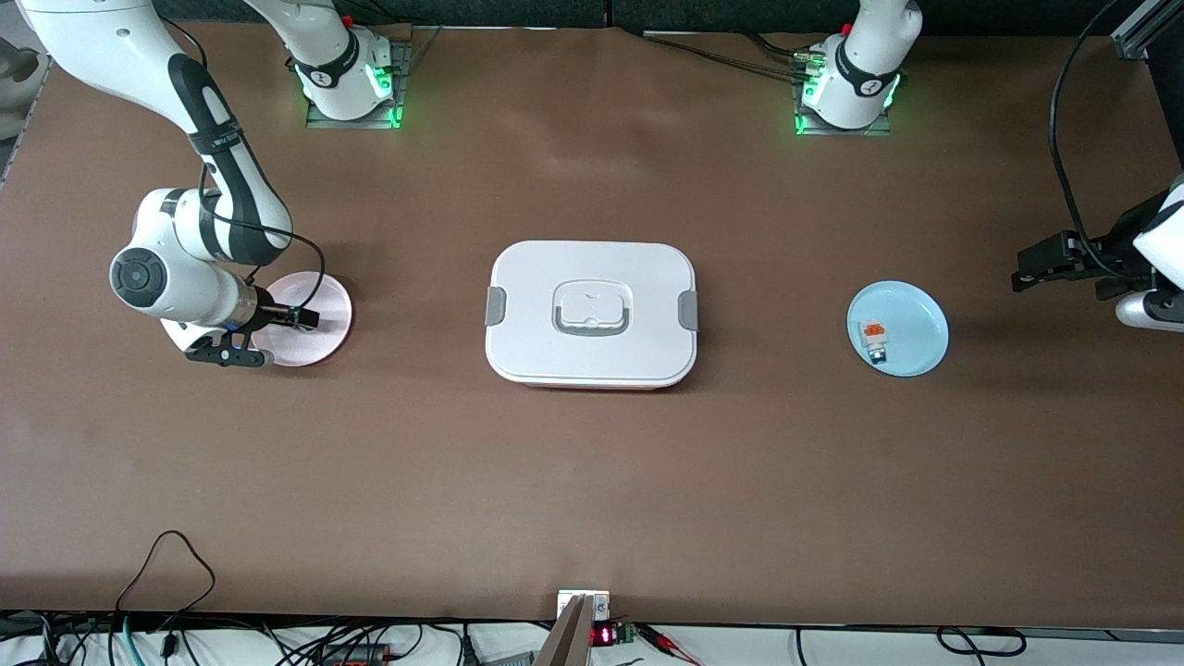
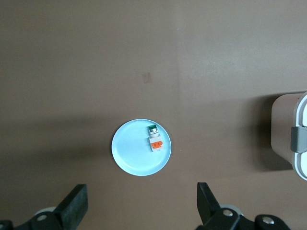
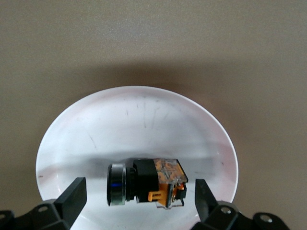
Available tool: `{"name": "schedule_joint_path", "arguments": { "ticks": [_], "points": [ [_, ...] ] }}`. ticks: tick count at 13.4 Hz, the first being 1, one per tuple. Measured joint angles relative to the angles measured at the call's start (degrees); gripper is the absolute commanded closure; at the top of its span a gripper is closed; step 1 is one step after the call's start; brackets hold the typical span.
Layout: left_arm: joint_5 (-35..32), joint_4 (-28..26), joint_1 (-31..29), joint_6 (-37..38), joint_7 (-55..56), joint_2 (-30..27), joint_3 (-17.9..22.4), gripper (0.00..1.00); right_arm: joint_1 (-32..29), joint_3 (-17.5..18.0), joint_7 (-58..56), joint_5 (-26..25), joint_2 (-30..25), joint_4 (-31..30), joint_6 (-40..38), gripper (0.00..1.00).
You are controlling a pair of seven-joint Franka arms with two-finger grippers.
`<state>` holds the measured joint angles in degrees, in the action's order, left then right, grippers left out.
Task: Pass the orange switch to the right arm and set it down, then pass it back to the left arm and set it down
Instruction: 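Close the right gripper on the orange-and-black switch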
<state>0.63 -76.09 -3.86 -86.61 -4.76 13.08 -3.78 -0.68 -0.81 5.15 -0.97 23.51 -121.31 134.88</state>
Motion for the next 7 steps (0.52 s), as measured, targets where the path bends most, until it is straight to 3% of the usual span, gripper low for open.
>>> {"name": "schedule_joint_path", "arguments": {
  "ticks": [7],
  "points": [
    [0.0,0.0,0.0,0.0,-0.6,0.0,0.0,0.00,-1.0,0.0,0.0,0.0,1.1,-1.7,1.6,0.00]
  ]
}}
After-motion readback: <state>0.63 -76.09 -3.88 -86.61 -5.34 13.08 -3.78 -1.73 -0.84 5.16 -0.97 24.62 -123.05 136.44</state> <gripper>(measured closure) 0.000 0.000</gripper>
